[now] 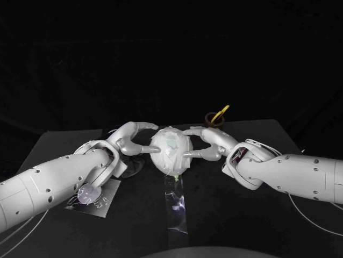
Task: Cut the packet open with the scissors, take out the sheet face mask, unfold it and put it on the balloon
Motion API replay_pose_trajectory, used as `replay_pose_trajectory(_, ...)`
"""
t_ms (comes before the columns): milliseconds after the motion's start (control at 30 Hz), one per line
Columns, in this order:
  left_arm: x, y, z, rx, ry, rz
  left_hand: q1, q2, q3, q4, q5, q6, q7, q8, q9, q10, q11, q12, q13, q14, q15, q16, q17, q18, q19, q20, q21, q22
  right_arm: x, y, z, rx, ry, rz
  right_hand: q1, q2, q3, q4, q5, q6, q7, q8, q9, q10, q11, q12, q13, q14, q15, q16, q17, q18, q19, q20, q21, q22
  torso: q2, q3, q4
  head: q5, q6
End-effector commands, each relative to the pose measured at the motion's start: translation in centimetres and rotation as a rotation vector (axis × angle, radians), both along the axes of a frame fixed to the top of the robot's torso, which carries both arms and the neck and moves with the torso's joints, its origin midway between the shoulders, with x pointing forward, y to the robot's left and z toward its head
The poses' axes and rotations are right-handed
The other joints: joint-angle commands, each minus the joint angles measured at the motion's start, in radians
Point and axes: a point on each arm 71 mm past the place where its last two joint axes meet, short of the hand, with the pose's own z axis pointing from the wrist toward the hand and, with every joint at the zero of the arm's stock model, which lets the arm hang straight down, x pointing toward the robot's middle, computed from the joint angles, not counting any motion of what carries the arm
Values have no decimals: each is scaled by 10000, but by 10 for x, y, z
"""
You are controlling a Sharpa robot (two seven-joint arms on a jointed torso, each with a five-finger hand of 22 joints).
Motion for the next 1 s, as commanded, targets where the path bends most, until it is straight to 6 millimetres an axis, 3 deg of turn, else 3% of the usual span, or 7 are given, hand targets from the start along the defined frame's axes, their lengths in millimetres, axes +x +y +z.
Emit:
replay_pose_trajectory(33,0,-1,-3,271,256,-250,4,91,54,-2,-35,70,486,42,17,79,13,30,19,53,-9,-14,12,80,-3,12,-16,-2,-1,0,-6,-450,402,110,-67,151,-106,-5,-27,112,830,51,21,137,-3,32,16,115,6,52,18,140,90,-9,13,22,2,2,-2,19,-10)
replay_pose_trajectory(367,1,2,-11,888,962,-460,-151,178,-43,1,-41,184,463,92,54,140,-6,20,16,17,-8,-47,8,147,-96,7,-45,-19,-3,-3,-11,-614,664,77,-289,298,-358,6,-28,227,858,91,43,273,18,31,19,215,33,59,31,156,137,-7,31,49,-1,-2,-6,55,-37)
replay_pose_trajectory(433,2,2,-13,1025,1137,-540,-288,232,-59,1,-42,515,416,221,178,52,-46,-4,3,-53,-22,-92,-2,193,-173,12,-72,-32,-4,-2,-11,-591,681,90,-342,308,-417,6,-29,227,870,90,41,269,29,27,17,228,43,57,32,156,152,-5,36,59,7,-1,-11,50,-20)
replay_pose_trajectory(667,2,1,-19,1231,1425,-641,-424,406,44,-5,-47,775,330,334,260,-110,-114,-23,-12,-67,15,-117,1,247,-210,24,-85,-35,-6,0,-11,-470,709,151,-397,331,-472,8,-27,213,889,85,33,275,46,24,16,242,56,56,33,155,194,-4,51,95,10,-1,-10,66,-33)
replay_pose_trajectory(767,2,3,-20,1240,1491,-566,-474,345,26,-2,-45,575,377,263,175,-126,-32,-20,-11,-12,50,-104,15,270,-197,35,-80,-30,-7,0,-11,-438,719,161,-417,336,-496,7,-27,188,900,77,23,265,55,22,15,236,62,53,31,154,214,-3,58,111,9,4,-9,90,-47)
replay_pose_trajectory(800,3,4,-21,1263,1527,-527,-473,340,35,-5,-44,510,349,238,150,-72,76,-7,-3,39,62,-90,28,290,-176,37,-71,-24,-7,0,-11,-433,723,158,-417,336,-496,7,-27,188,900,77,23,265,55,22,15,236,62,53,31,154,214,-3,58,111,6,6,-4,101,-47)
replay_pose_trajectory(1000,5,12,-23,1504,1677,-237,-285,410,106,-18,-47,451,550,222,118,172,121,30,21,201,81,-47,67,336,-103,42,-41,-5,-7,-1,-11,-425,743,107,-425,335,-510,5,-26,163,908,70,14,248,63,19,13,237,69,52,30,154,225,-3,62,119,-7,0,3,120,-104)
